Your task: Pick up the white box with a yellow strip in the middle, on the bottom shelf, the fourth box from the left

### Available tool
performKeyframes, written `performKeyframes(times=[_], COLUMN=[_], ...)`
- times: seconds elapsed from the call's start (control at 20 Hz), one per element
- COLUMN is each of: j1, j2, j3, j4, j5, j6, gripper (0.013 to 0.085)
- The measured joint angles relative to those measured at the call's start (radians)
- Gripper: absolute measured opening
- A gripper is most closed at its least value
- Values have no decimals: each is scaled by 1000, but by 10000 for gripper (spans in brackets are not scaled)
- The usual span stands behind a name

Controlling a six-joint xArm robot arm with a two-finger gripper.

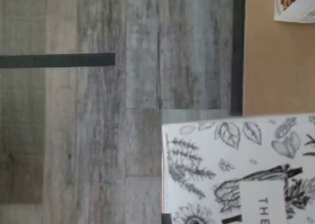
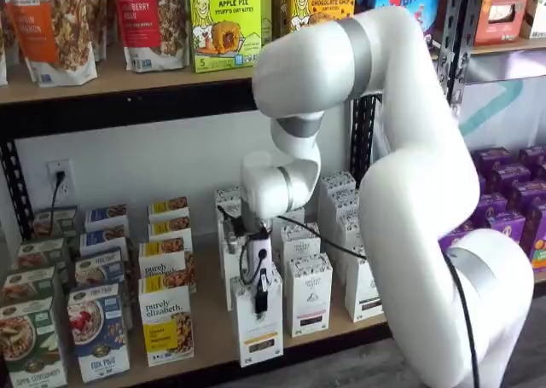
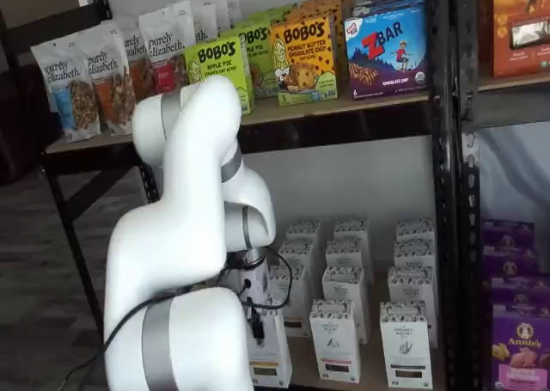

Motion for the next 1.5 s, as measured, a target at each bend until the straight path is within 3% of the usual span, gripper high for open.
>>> performKeyframes(times=[0.65, 1.5], j1=[5, 6], j2=[-233, -455], j3=[250, 411], j4=[-40, -70], j5=[-47, -12], j6=[41, 70], gripper=[490, 490])
